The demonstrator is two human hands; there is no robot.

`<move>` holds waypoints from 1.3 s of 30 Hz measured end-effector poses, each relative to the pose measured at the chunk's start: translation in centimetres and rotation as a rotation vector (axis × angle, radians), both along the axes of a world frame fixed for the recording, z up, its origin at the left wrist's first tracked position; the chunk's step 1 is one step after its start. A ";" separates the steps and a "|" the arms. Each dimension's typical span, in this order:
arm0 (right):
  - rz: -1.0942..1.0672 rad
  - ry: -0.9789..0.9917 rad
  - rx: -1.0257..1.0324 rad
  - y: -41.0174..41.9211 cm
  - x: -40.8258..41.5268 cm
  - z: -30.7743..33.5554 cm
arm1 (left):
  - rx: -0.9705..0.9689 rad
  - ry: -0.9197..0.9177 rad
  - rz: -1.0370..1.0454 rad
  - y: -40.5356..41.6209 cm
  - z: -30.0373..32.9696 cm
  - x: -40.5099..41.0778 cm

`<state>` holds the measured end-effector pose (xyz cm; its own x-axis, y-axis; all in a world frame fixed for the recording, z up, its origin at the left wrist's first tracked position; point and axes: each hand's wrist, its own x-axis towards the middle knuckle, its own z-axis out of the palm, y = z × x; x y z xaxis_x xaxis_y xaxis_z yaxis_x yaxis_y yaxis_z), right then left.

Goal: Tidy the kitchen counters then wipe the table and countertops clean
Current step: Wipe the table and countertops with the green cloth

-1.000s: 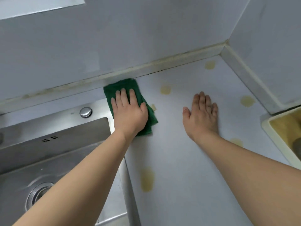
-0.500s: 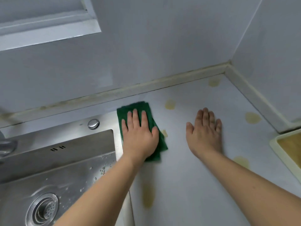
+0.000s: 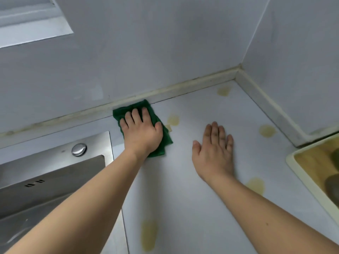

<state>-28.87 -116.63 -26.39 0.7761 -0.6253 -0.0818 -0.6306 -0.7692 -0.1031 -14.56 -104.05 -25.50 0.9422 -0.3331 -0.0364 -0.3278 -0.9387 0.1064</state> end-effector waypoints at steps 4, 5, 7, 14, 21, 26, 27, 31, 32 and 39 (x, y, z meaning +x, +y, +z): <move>0.001 -0.022 0.063 0.0 0.0 0.4 | -0.100 0.026 -0.028 0.7 0.0 -6.4; 0.007 -0.026 0.090 0.0 -0.2 0.6 | -0.097 0.020 -0.035 1.0 0.1 -8.7; 0.026 -0.037 0.141 -0.1 -0.5 1.1 | -0.097 0.027 -0.023 1.5 0.4 -11.9; 0.189 -0.007 0.055 -4.8 -0.7 3.0 | -0.068 0.025 -0.001 0.0 0.2 -9.6; 0.147 0.017 0.026 -6.7 -0.4 0.4 | -0.079 0.010 -0.033 -3.0 0.0 -1.9; 0.146 0.016 0.010 -6.8 -0.3 0.0 | -0.061 -0.045 -0.024 -4.4 0.1 -0.3; 0.147 0.019 0.007 -6.8 -0.2 0.0 | -0.056 -0.045 -0.027 -4.3 0.1 -0.3; 0.138 0.023 0.001 -6.9 -0.2 0.0 | -0.041 -0.046 -0.034 -4.3 0.0 -0.2; 0.139 0.018 0.001 -6.8 -0.2 0.0 | -0.042 -0.037 -0.035 -4.2 0.0 -0.5; 0.083 -0.074 0.073 -6.5 -0.7 0.5 | -0.137 0.011 -0.100 -2.5 -0.2 -9.1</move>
<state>-29.59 -123.18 -25.88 0.8304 -0.5534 -0.0649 -0.5538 -0.8071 -0.2046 -23.69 -106.60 -25.71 0.9040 -0.4275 0.0054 -0.4167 -0.8781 0.2352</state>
